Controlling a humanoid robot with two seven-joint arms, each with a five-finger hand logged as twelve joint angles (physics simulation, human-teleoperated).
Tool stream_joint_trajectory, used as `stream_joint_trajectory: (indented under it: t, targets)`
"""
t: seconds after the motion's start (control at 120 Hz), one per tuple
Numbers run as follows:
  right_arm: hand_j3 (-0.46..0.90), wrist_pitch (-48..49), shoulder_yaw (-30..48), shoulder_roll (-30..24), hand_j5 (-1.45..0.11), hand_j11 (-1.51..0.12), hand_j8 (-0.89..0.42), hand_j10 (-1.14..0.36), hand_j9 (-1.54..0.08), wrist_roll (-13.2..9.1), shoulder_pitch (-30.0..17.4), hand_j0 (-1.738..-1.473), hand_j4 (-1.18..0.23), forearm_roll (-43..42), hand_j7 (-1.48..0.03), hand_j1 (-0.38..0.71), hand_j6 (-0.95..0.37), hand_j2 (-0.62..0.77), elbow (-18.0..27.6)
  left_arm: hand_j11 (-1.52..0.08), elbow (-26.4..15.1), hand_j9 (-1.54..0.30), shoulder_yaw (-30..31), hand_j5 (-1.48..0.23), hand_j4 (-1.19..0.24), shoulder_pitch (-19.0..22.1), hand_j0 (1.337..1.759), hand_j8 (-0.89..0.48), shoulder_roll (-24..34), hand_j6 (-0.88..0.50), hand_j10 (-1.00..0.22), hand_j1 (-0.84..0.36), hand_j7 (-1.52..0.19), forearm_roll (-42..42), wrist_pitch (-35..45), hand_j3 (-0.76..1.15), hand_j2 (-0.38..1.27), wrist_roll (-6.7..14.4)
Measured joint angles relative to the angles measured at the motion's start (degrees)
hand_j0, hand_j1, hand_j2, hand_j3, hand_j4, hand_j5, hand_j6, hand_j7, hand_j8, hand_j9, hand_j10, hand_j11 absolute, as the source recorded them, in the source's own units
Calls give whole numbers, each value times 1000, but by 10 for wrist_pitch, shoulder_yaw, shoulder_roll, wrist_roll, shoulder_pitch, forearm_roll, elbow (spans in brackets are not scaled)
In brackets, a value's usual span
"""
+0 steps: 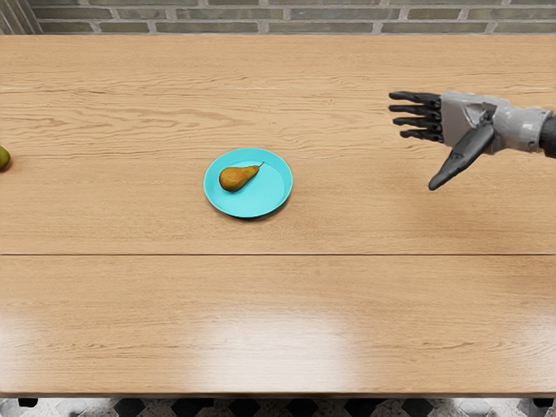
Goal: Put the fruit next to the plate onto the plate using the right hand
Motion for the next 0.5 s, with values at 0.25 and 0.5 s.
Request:
stream_joint_trajectory:
  t: [0.25,0.5]
  targets:
    - [0,0,-1,-40,0,0,-1,0,0,0,-18,-1658,-1,11,0,-349,-1,2,26,-27,0,-27,0,-27,-21,0,1658,-21,0,-21,-21,325,-27,0,0,0,5,0]
    - [0,0,-1,-55,0,0,-1,-1,0,0,-21,-1658,-1,22,0,-349,-1,2,48,-27,0,-27,0,-27,-21,0,1658,-21,0,-21,-21,325,-27,0,0,0,5,0]
